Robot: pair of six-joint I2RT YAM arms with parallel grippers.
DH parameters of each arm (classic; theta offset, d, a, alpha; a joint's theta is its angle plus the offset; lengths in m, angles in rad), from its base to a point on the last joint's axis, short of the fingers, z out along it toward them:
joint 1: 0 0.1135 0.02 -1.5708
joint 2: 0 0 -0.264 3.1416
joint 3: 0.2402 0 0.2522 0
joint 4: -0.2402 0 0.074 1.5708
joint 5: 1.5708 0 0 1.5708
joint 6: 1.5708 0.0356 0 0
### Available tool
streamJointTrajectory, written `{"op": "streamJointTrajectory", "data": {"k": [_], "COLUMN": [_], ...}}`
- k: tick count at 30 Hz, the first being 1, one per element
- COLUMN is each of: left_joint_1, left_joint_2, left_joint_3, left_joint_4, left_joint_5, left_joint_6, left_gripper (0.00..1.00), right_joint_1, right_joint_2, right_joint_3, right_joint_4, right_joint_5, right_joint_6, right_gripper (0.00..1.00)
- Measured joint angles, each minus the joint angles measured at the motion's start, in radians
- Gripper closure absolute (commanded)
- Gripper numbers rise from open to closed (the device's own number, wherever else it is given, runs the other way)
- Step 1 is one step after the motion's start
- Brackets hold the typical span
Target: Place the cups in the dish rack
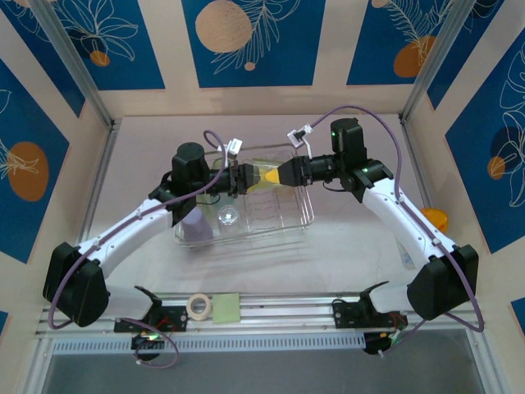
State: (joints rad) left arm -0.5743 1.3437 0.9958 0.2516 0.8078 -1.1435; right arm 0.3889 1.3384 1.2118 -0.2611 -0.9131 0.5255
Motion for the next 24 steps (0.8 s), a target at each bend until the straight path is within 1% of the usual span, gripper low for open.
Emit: {"op": "streamJointTrajectory", "data": {"k": [2,3,5,6,9,11,13,14,19,22,24], "left_joint_1": [0.000,0.000,0.002,0.003,0.013,0.025,0.043,0.058,0.115,0.141,0.170], "left_joint_2": [0.005,0.007,0.010,0.011,0.011,0.011,0.006,0.002,-0.022,-0.077,-0.154], "left_joint_3": [0.002,0.007,0.029,0.048,0.103,0.127,0.136,0.136,0.136,0.127,0.106], "left_joint_4": [-0.036,-0.063,-0.127,-0.168,-0.261,-0.302,-0.341,-0.362,-0.444,-0.509,-0.563], "left_joint_5": [-0.005,-0.006,-0.011,-0.018,-0.035,-0.044,-0.054,-0.059,-0.105,-0.175,-0.249], "left_joint_6": [0.013,0.032,0.059,0.085,0.140,0.164,0.186,0.194,0.222,0.239,0.254], "left_gripper": [0.47,0.40,0.32,0.29,0.21,0.19,0.12,0.11,0.09,0.09,0.09], "right_joint_1": [0.000,0.000,0.000,0.000,-0.002,-0.008,-0.024,-0.034,-0.087,-0.125,-0.157], "right_joint_2": [0.000,0.000,0.000,0.000,-0.002,-0.006,-0.014,-0.019,-0.046,-0.062,-0.063], "right_joint_3": [0.000,0.004,0.013,0.023,0.055,0.071,0.076,0.076,0.075,0.075,0.081], "right_joint_4": [-0.005,-0.013,-0.027,-0.039,-0.078,-0.111,-0.142,-0.158,-0.226,-0.307,-0.391], "right_joint_5": [0.006,0.009,0.016,0.021,0.031,0.044,0.055,0.061,0.102,0.168,0.227], "right_joint_6": [0.000,0.000,0.000,-0.001,-0.020,-0.036,-0.048,-0.051,-0.066,-0.089,-0.118], "right_gripper": [0.60,0.65,0.78,0.82,1.00,1.00,1.00,1.00,1.00,1.00,1.00]}}
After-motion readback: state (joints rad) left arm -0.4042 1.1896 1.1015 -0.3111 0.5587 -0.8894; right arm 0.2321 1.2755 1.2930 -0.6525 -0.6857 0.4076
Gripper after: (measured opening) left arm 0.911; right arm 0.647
